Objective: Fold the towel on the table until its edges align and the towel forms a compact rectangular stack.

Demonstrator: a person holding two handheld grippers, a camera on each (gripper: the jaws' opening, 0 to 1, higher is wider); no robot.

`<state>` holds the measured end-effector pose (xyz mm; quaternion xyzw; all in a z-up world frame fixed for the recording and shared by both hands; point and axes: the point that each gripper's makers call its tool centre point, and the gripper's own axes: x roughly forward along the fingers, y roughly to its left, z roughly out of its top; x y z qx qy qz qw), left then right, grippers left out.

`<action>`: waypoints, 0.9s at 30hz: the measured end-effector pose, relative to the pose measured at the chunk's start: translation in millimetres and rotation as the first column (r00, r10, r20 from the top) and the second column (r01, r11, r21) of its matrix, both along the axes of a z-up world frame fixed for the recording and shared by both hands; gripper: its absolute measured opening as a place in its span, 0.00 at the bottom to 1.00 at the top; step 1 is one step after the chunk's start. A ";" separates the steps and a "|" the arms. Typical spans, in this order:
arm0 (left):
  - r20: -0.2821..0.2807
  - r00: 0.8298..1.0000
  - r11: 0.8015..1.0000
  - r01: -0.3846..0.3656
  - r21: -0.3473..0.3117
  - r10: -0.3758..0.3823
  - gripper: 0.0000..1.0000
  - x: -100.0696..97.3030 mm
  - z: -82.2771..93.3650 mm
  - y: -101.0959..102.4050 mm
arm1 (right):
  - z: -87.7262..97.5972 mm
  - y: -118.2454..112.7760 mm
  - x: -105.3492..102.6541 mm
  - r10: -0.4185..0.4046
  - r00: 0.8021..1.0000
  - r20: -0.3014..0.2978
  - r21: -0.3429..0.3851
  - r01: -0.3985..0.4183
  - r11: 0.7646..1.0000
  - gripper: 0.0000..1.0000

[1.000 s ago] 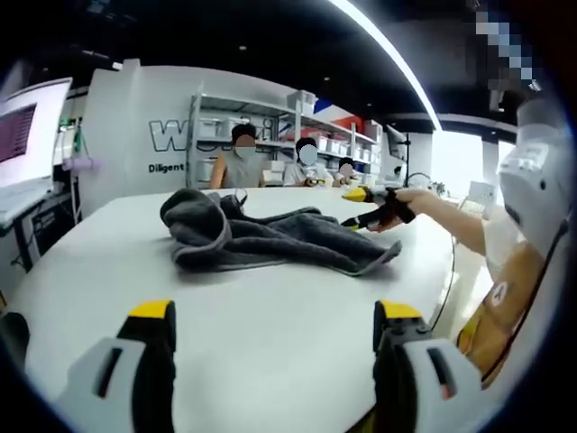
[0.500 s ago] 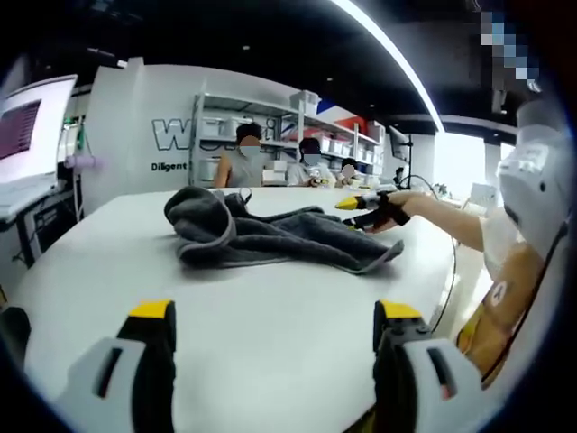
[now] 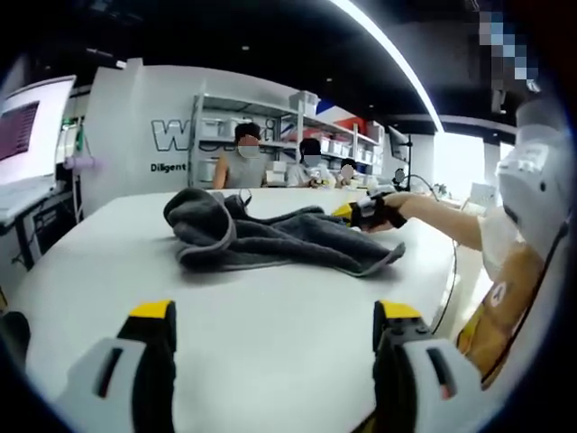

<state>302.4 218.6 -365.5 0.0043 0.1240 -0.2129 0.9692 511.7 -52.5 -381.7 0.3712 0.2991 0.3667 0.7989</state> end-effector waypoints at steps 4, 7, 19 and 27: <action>0.001 1.000 1.000 0.003 0.002 -0.003 0.95 -0.7 0.9 -1.2 | 10.4 0.9 -0.5 -0.001 0.998 0.059 -0.019 0.002 1.000 0.04; 0.000 1.000 1.000 0.004 0.006 -0.004 0.95 -1.4 0.9 -1.5 | 24.5 4.9 -4.8 0.005 0.995 0.098 -0.005 -0.004 1.000 0.04; 0.001 1.000 1.000 0.013 0.003 -0.013 0.94 -2.9 1.5 -5.0 | 74.9 25.8 -20.3 0.048 0.964 0.263 -0.001 -0.050 0.999 0.04; 0.003 1.000 1.000 0.001 0.005 -0.001 0.94 -4.5 2.1 -2.3 | 91.9 58.8 -50.1 0.153 0.924 0.350 -0.048 -0.145 0.988 0.04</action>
